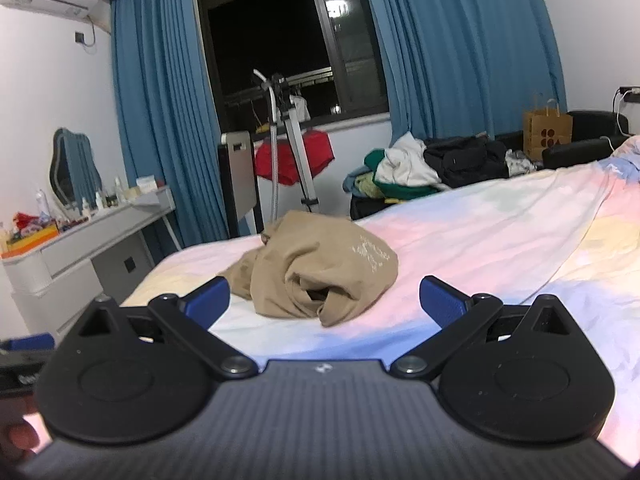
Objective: Fold clothes
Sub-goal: 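Move both grippers toward the crumpled tan T-shirt on the bed, then grasp the tan T-shirt with the left gripper while the right gripper grasps another edge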
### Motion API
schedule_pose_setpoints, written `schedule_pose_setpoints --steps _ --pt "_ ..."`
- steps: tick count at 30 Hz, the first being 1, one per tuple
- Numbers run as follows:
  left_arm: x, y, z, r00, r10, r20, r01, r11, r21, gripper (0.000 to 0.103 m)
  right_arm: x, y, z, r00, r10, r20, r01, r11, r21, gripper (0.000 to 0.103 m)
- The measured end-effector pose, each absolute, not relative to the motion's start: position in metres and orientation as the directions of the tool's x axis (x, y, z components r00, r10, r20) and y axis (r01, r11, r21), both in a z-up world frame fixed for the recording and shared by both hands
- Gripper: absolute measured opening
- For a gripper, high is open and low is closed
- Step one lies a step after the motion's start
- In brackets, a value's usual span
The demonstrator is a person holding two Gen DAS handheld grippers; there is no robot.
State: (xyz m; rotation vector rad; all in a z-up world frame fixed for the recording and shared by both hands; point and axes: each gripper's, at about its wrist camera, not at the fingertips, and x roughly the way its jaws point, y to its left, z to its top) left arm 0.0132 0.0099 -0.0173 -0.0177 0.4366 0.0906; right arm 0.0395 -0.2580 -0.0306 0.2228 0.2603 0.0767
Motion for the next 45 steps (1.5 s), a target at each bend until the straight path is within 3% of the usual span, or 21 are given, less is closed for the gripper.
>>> schedule_pose_setpoints --steps 10,13,21,25,29,34,35,36,38,41,45 --pt "0.026 0.009 -0.041 0.864 0.161 -0.477 -0.138 0.987 0.083 0.103 0.042 -0.266 -0.029 0.960 0.108 -0.260 -0.041 0.967 0.253 0.099" --pt "0.034 0.002 -0.046 0.863 0.121 -0.491 -0.088 0.992 0.090 0.102 0.044 -0.272 -0.029 0.955 0.106 -0.278 -0.026 0.960 0.279 0.096" --pt "0.093 -0.069 -0.071 0.854 0.006 -0.520 0.131 0.965 0.226 0.091 0.050 -0.308 -0.035 0.954 0.090 -0.284 0.033 0.916 0.400 0.072" --pt "0.137 -0.103 -0.091 0.854 -0.056 -0.517 0.230 0.932 0.280 0.082 0.058 -0.326 -0.046 0.950 0.085 -0.300 0.062 0.891 0.449 0.069" --pt "0.189 -0.117 -0.106 0.847 -0.133 -0.516 0.259 0.949 0.181 0.075 0.073 -0.336 -0.062 0.944 0.088 -0.319 0.072 0.886 0.458 0.064" --pt "0.239 -0.120 -0.118 0.862 -0.160 -0.480 0.182 0.983 -0.002 0.069 0.095 -0.340 -0.082 0.934 0.105 -0.342 0.072 0.881 0.467 0.063" --pt "0.245 -0.120 -0.119 0.858 -0.167 -0.486 0.179 0.984 -0.022 0.057 0.100 -0.339 -0.085 0.932 0.106 -0.347 0.070 0.885 0.460 0.063" --pt "0.250 -0.120 -0.121 0.853 -0.174 -0.491 0.176 0.983 -0.042 0.036 0.104 -0.337 -0.088 0.930 0.107 -0.351 0.067 0.891 0.449 0.063" --pt "0.256 -0.120 -0.122 0.854 -0.161 -0.495 0.152 0.987 -0.057 0.018 0.111 -0.332 -0.095 0.927 0.117 -0.357 0.055 0.898 0.436 0.063" --pt "0.245 -0.111 -0.111 0.885 -0.171 -0.432 0.157 0.985 -0.069 0.008 0.121 -0.325 -0.103 0.919 0.134 -0.370 0.039 0.905 0.424 0.063" --pt "0.216 -0.093 -0.077 0.886 -0.238 -0.398 0.222 0.971 -0.088 0.005 0.127 -0.318 -0.107 0.916 0.140 -0.377 0.025 0.915 0.402 0.063"
